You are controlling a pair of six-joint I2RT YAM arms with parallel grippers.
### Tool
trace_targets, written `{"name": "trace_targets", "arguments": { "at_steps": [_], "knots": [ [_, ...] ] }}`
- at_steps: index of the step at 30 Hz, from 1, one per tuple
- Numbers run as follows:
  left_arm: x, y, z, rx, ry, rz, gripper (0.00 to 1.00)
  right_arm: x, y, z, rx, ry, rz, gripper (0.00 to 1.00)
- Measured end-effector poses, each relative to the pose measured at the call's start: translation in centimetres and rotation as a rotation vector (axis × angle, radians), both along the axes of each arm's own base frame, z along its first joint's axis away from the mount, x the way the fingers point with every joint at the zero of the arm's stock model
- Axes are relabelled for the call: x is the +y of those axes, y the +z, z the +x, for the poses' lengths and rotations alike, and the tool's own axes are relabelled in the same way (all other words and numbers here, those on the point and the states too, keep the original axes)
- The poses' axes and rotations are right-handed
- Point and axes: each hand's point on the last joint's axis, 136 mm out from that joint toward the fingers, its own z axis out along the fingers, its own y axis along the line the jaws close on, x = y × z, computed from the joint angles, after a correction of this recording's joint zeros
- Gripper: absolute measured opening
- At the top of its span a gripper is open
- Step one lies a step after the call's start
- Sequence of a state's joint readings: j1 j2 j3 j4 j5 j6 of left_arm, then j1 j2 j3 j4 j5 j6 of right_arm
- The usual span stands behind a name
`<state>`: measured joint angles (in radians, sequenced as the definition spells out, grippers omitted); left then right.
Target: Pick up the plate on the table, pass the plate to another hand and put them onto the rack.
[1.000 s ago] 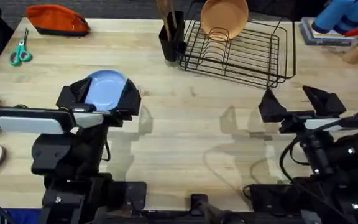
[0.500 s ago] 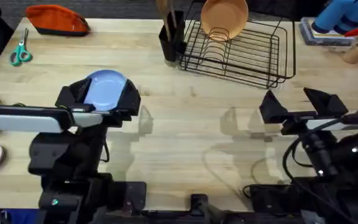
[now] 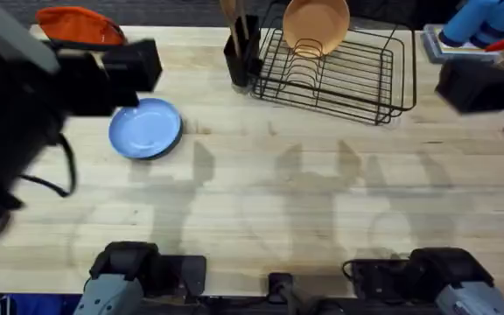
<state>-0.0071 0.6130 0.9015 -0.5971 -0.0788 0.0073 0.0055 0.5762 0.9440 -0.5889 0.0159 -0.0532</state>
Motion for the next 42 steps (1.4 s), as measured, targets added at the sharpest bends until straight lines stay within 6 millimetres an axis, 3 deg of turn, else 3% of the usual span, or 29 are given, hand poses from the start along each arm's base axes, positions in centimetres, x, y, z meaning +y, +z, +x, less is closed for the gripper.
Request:
{"name": "trace_targets", "arguments": {
  "at_steps": [1, 2, 7, 13, 26, 27, 28, 31, 32, 38, 42],
  "knots": [
    [0.0, 0.5, 0.0, 0.017, -0.001, 0.004, 0.992, 0.0, 0.4, 0.3, 0.016, 0.000, 0.000, 0.993],
    [0.0, 2.7, 0.0, 0.114, -0.006, 0.018, 0.992, 0.0, 2.0, 1.8, 0.107, 0.000, -0.001, 0.993],
    [0.0, 3.5, 0.8, 0.168, -0.008, 0.021, 0.993, 0.0, 1.7, 3.2, 0.195, 0.001, -0.001, 0.993],
    [0.0, 2.6, 1.5, 0.215, -0.009, 0.023, 0.994, 0.0, 0.7, 3.9, 0.239, 0.001, -0.001, 0.993],
    [0.6, 2.6, 1.5, 0.213, 0.030, 0.006, 0.991, 0.0, 0.4, 3.7, 0.254, 0.001, -0.001, 0.993],
    [0.9, 2.6, 1.5, 0.209, 0.047, -0.004, 0.991, 0.0, 0.4, 3.7, 0.256, 0.001, -0.001, 0.993],
    [3.0, 2.7, 1.3, 0.201, 0.140, -0.045, 0.990, 0.0, 0.3, 3.7, 0.262, 0.001, -0.001, 0.993],
    [4.8, 2.7, 1.0, 0.197, 0.216, -0.070, 0.991, 0.0, 0.1, 3.8, 0.268, 0.001, -0.001, 0.993],
    [6.4, 2.3, 0.8, 0.211, 0.279, -0.085, 0.991, 0.0, -0.2, 4.0, 0.278, 0.001, -0.001, 0.993],
    [9.1, -0.3, 1.5, 0.308, 0.370, -0.113, 0.993, 0.0, -0.9, 4.6, 0.306, 0.001, -0.002, 0.993],
    [9.7, -2.3, 2.5, 0.382, 0.383, -0.126, 0.993, 0.0, -1.4, 5.0, 0.326, 0.001, -0.002, 0.993]
  ]
}}
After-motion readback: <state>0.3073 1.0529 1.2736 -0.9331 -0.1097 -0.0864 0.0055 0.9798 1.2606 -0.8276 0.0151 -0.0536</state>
